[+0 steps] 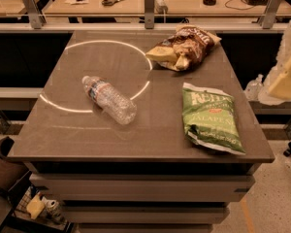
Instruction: Pick water bottle
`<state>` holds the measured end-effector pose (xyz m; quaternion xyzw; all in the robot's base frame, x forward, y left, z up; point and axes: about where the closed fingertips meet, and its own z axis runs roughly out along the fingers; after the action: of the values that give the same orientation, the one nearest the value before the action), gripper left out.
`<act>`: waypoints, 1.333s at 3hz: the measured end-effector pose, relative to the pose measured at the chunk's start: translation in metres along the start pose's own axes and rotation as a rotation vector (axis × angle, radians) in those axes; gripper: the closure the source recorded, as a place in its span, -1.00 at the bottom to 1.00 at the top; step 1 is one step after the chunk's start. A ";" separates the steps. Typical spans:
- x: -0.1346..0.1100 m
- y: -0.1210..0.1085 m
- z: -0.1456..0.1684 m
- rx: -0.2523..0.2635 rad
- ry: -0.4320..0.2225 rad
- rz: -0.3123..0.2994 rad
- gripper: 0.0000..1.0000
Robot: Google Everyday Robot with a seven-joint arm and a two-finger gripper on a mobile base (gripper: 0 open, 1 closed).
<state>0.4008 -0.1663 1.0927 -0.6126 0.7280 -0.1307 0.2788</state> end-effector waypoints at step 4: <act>-0.064 -0.020 0.031 -0.037 -0.141 0.049 -1.00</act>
Offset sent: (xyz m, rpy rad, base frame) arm 0.0430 0.0320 -0.0016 0.1283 0.0396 0.0235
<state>0.4407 -0.1040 1.0941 -0.6073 0.7237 -0.0666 0.3211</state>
